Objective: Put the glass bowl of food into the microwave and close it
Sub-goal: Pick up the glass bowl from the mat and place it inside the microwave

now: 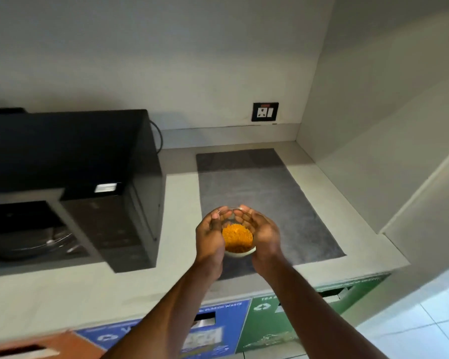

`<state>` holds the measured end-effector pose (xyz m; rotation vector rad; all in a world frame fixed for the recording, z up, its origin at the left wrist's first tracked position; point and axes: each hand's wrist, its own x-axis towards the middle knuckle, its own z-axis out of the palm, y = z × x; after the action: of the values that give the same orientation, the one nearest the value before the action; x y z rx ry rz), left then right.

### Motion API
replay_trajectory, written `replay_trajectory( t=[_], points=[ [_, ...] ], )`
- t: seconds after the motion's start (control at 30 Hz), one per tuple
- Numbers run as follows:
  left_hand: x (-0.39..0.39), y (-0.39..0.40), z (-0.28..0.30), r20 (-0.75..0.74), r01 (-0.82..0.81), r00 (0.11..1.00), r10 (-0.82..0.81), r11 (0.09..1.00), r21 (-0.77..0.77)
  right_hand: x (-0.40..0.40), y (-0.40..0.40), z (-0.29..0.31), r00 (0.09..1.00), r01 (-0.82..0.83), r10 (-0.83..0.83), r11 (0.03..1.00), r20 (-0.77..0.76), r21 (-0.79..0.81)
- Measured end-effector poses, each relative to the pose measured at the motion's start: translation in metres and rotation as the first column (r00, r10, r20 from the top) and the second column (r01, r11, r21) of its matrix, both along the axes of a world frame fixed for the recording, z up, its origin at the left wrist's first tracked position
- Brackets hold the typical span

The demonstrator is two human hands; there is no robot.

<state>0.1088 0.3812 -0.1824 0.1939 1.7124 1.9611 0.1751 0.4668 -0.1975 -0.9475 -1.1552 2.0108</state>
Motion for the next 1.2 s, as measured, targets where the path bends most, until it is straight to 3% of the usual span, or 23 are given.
replay_trajectory(
  t=[0.07,0.27,0.33,0.47,0.87,1.2],
  points=[
    [0.011,-0.031,0.017,0.010,-0.008,1.000,0.008,1.000,0.003,0.007,-0.029,0.012,1.000,-0.020,0.020,0.999,-0.009,-0.038],
    [0.025,-0.146,0.050,0.009,-0.054,0.999,0.054,0.998,0.010,0.017,-0.133,0.048,0.992,-0.123,0.122,0.991,0.021,0.055],
    [0.024,-0.219,0.058,0.004,-0.087,0.996,0.087,0.996,0.019,0.018,-0.208,0.065,0.984,-0.179,0.179,0.981,0.006,0.067],
    [0.020,-0.237,0.065,-0.026,-0.086,0.996,0.086,0.996,-0.010,0.014,-0.224,0.070,0.983,-0.183,0.184,0.980,-0.008,0.082],
    [-0.002,-0.383,0.062,-0.025,-0.203,0.979,0.202,0.979,-0.027,-0.012,-0.373,0.071,0.951,-0.309,0.309,0.951,-0.013,-0.022],
    [-0.047,-0.405,0.038,0.087,-0.246,0.966,0.243,0.969,0.021,-0.073,-0.391,0.047,0.941,-0.327,0.328,0.945,0.083,-0.023]
  ],
)
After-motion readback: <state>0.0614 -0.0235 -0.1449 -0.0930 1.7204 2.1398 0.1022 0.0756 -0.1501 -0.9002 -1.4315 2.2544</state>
